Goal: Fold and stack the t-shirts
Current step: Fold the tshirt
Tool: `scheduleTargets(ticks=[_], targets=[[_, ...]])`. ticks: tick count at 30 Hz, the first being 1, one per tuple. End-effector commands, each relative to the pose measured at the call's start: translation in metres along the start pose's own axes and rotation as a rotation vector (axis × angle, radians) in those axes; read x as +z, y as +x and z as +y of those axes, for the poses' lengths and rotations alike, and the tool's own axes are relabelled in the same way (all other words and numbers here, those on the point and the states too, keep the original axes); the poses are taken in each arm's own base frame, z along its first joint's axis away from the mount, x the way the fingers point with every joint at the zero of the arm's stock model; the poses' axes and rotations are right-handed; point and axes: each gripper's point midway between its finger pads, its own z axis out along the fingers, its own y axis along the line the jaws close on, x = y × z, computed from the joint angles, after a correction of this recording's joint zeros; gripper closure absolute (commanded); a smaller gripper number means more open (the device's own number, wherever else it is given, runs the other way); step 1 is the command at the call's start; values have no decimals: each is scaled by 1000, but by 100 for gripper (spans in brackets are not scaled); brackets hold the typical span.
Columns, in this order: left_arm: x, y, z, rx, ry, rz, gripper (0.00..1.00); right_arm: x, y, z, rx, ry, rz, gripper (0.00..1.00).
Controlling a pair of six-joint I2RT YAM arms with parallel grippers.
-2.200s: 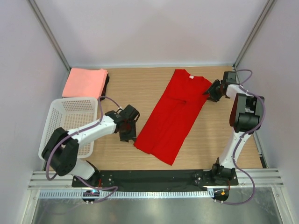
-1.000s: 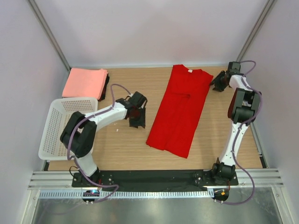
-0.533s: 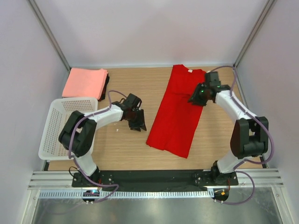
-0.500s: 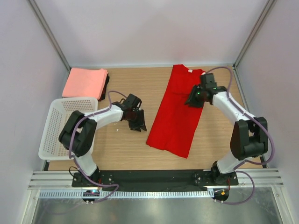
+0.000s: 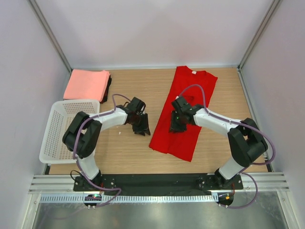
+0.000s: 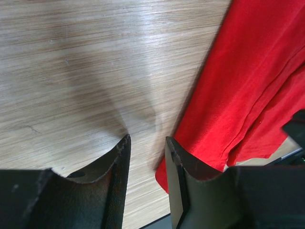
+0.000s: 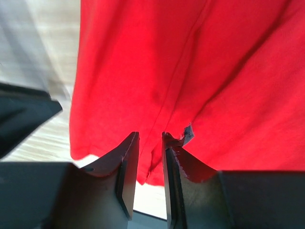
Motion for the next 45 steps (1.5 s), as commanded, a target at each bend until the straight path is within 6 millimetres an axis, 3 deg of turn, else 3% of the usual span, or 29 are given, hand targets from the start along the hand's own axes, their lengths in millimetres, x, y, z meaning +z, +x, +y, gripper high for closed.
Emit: scheduleTargets(ticks=[1,19,21,25,31,36,45], targets=[[-4,3,4,14,-28,-16,63,-3,5,8,10,6,-38,67],[-2,8,6,5,-45,-10,65,28,41,2,2,140,-30,67],[-2,8,6,7,-44,-11,65,28,41,1,2,148,-32,71],[-4,6,6,8,-48,-20,65,21,36,0,12,157,-53,99],[-4,4,6,3,-56,-22,65,6,32,0,23,157,-76,99],[-6,1,2,12,-44,-28,65,7,40,-3,33,151,-61,99],[-8,-5,-18,32,39,-34,64,3,38,-6,37,144,-91,99]])
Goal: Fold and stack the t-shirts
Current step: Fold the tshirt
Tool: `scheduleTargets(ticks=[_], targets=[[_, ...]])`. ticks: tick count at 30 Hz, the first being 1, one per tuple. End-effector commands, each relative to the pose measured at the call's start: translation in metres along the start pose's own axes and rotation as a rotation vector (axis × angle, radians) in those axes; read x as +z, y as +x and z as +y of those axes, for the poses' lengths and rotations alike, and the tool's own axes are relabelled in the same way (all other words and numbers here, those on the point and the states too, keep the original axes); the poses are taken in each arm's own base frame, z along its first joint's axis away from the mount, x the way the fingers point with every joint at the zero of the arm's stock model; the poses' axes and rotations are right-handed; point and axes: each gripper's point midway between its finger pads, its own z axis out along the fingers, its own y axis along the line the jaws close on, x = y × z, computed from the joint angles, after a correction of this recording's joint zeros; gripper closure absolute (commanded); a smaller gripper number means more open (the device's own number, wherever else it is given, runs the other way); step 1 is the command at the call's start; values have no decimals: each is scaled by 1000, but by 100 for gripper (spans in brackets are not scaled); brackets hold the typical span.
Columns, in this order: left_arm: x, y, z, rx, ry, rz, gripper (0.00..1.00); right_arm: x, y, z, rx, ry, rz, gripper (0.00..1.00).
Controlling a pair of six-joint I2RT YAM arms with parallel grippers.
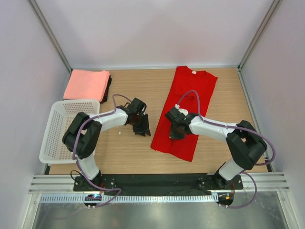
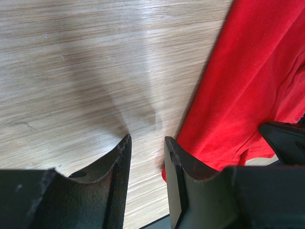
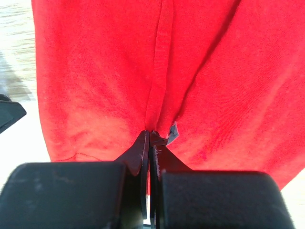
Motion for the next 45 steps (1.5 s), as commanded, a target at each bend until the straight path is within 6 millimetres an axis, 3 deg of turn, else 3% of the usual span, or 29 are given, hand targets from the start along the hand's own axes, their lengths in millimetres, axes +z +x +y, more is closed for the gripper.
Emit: scheduleTargets(ticks=[1,8,19,31,39,43,45], targets=[[-10,-11,-19,28,63,-37,65,-6,-6,-1,19,-9,-49,99],[-6,-12,-25,58,89,-34,64,7,7,-10,28,-1,-30,99],[10,-33,-49,89,162,-33,62,4,7,-13,29,-5,-46,99],[32,-25,-44,83,144,16,63,-2,7,-12,39,-23,-51,99],[50,-21,-34,83,42,52,76,-10,2,-10,34,-24,-64,99],[50,-24,-22,98,-63,42,97,-11,0,-12,33,-24,-75,99],[48,-22,-13,94,-118,47,100,-9,3,-16,30,-8,-73,99]])
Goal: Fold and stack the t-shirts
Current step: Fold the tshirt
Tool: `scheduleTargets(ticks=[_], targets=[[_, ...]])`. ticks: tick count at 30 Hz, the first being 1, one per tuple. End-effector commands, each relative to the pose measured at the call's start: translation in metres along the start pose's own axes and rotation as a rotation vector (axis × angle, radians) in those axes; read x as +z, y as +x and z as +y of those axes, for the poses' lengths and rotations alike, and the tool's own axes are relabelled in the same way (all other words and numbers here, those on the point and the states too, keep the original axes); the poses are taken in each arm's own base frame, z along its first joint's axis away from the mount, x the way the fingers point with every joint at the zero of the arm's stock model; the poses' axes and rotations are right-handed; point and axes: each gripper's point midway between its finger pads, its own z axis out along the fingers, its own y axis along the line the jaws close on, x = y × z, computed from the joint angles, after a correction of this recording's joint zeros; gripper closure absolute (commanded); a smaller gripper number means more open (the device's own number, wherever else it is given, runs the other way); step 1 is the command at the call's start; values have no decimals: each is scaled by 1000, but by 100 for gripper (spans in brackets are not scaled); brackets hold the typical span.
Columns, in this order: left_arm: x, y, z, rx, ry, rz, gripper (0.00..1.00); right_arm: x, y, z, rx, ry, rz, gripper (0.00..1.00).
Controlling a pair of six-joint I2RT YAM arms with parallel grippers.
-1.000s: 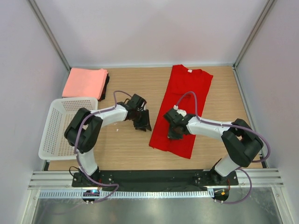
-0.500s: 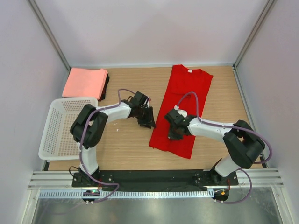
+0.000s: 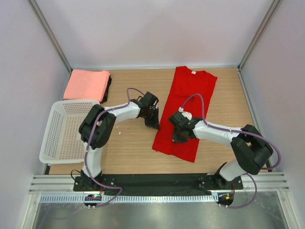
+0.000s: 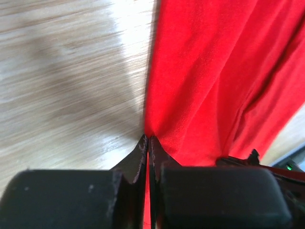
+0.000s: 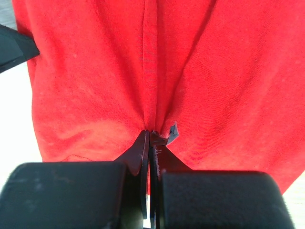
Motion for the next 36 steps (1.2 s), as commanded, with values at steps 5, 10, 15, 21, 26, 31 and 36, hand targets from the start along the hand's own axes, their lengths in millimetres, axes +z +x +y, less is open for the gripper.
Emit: scheduleTargets(ticks=[5,10,15,21,26,31,36], targets=[[-5,11,54,11,-304,17,100,-4,-3,-11,-3,22,-49,99],[-13,10,59,13,-342,3,100,-4,-2,-13,-12,23,-54,99],[-16,11,46,7,-289,7,84,-7,-3,5,-37,-63,-38,97],[-46,11,36,3,-266,-42,69,-21,-13,14,-49,-82,-53,75],[-66,24,17,37,-188,-54,70,-33,-13,22,-58,-120,-36,76],[-59,52,-6,17,-22,-9,72,-35,5,48,-66,-294,44,80],[-44,70,-10,5,32,27,74,-20,22,32,-45,-250,82,85]])
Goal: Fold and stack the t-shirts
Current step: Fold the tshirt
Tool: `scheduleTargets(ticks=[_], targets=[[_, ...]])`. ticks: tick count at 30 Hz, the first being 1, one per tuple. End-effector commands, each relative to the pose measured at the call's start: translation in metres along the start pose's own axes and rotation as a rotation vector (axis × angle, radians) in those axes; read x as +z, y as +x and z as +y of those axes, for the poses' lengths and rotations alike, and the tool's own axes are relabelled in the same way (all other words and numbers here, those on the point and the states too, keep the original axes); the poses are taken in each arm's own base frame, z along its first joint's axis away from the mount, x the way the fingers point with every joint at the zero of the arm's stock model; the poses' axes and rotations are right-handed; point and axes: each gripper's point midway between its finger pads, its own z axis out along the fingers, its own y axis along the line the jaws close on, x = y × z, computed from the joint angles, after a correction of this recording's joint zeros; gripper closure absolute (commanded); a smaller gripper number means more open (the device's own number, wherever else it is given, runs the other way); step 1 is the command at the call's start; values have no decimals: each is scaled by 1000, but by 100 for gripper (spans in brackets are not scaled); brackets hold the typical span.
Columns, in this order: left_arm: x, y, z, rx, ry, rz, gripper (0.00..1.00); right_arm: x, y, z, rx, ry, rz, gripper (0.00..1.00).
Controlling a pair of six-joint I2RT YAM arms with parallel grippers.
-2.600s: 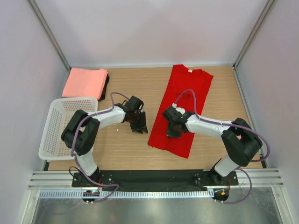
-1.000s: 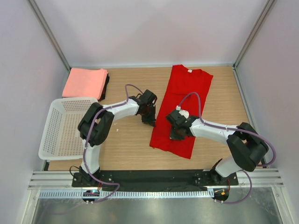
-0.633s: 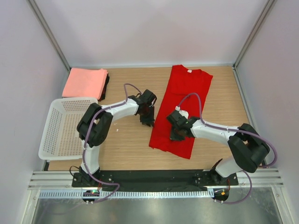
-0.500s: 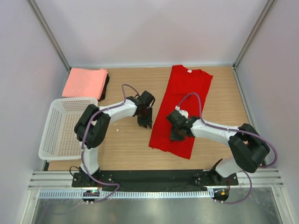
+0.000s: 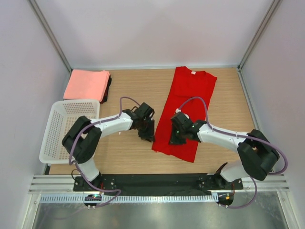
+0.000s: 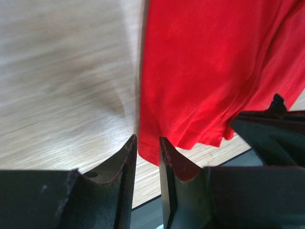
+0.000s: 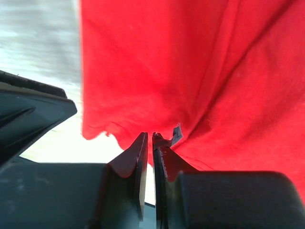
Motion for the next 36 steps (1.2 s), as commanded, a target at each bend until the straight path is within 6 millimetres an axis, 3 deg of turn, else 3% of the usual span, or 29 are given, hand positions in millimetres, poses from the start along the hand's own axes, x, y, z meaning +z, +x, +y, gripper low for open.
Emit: scheduleTargets(ticks=[1,3,5,8,11,18,19,21,22,23,25,26,29,36], targets=[[7,6,-18,-2,97,12,74,2,13,-2,4,-24,26,85],[15,15,-6,-8,54,28,73,4,18,-10,5,-10,35,85],[21,14,18,-14,-63,1,73,4,20,-13,2,-1,39,85],[16,19,50,-21,-230,1,74,2,22,-15,-1,2,40,85],[6,14,63,-21,-318,-28,76,-1,21,-16,-1,2,31,85],[-13,-2,46,-5,-277,-84,76,0,24,-17,-5,3,41,85],[-13,4,33,6,-205,-56,76,0,24,-17,-4,3,44,85],[-18,-3,3,37,-55,-95,76,0,24,-17,-5,3,44,85],[-19,7,-11,36,37,-53,76,-1,24,-17,-5,1,42,85],[-22,1,-28,48,115,-83,77,-1,24,-17,-7,4,41,85],[-23,3,-39,29,179,-69,84,-1,24,-18,-4,4,38,85],[-20,4,-46,30,219,-58,95,-1,24,-18,1,4,38,85],[-12,3,-44,17,214,-48,100,0,25,-19,4,6,39,86],[30,23,8,-38,0,23,100,-2,24,-28,13,48,25,87]])
